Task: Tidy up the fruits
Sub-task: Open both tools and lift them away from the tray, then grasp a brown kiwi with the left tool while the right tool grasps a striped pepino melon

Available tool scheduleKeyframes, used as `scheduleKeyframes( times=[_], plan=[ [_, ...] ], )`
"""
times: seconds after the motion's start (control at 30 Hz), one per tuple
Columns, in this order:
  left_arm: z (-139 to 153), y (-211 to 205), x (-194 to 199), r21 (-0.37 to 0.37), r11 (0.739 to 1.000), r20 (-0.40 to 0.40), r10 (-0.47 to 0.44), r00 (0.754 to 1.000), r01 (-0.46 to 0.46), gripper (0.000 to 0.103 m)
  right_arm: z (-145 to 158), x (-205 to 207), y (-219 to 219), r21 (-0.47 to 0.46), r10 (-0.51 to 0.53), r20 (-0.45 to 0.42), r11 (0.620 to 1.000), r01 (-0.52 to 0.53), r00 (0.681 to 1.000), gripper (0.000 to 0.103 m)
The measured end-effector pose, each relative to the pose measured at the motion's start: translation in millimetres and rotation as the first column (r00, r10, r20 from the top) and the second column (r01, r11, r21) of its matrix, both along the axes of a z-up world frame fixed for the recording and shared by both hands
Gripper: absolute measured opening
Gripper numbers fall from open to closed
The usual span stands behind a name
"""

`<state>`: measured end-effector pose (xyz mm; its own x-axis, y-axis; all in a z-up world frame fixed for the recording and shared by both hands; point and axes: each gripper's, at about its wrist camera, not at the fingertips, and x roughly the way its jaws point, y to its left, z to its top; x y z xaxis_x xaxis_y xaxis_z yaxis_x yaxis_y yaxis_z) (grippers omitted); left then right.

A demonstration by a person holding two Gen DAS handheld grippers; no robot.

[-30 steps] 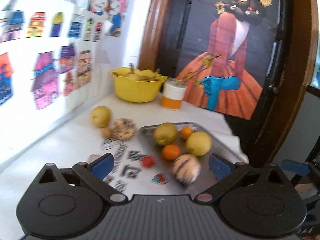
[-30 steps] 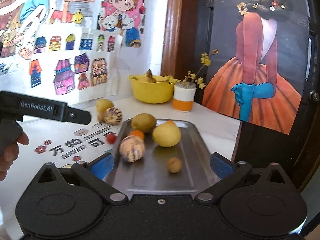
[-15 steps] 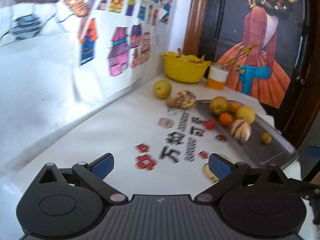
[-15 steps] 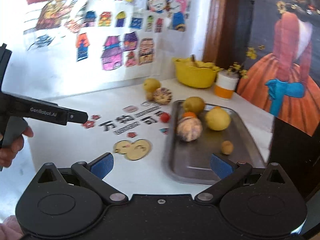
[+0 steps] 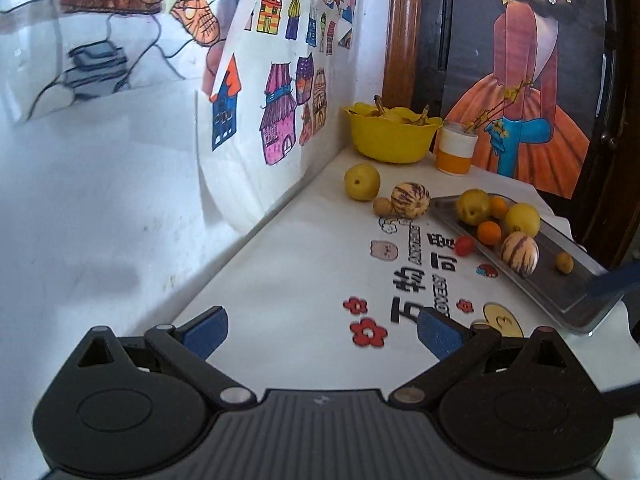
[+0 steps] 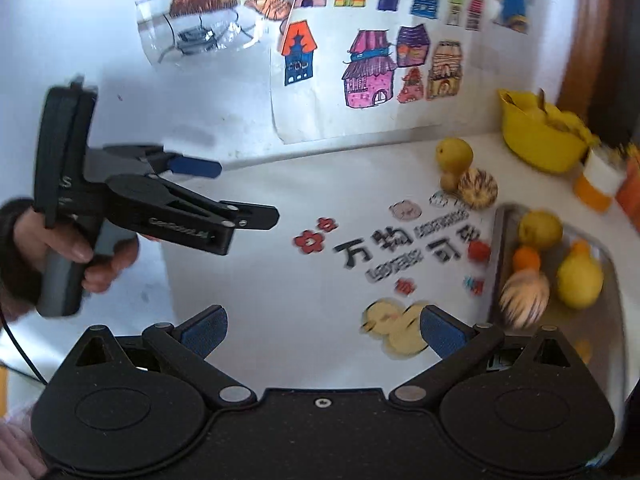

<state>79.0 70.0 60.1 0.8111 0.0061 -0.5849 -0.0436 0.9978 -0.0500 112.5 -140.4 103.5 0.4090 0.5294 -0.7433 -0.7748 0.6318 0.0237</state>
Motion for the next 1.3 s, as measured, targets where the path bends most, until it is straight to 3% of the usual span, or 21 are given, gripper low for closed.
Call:
scheduleKeyframes(
  times=[0.23,0.4,0.67,0.93,1.13,1.3],
  plan=[
    [10.0,-8.8,49.2,0.030,0.999,0.010,-0.045,0.999,0.045,0.103,8.9,59.6,13.5,-0.172,0.131,0.089,0.978,-0.115,0.987,0.102],
    [6.1,-24.9,93.5,0.068,0.993,0.004,-0.097,0.995,0.097,0.103,-3.4,94.9,6.4,-0.219,0.164,0.144,0.967,-0.130,0.976,0.102],
    [-20.4,-44.3,166.5,0.108,0.985,-0.059,-0.125,0.990,0.131,0.102,-48.9,141.8,-0.3,-0.234,0.174,0.189,0.964,-0.128,0.967,0.098],
    [-44.6,-49.2,207.7,0.153,0.979,-0.115,-0.114,0.987,0.131,0.102,-68.5,195.8,-12.2,-0.134,0.032,0.254,0.991,0.002,0.967,0.088],
    [-52.0,-50.2,221.7,0.151,0.980,-0.103,-0.114,0.988,0.129,0.101,-64.9,242.8,-21.2,0.086,-0.088,0.038,0.993,0.084,0.995,0.085],
    [-53.6,-55.3,227.9,0.160,0.974,-0.084,-0.151,0.985,0.163,0.093,-67.6,261.2,-10.4,0.126,-0.097,-0.030,0.987,0.100,0.995,0.078]
  ],
)
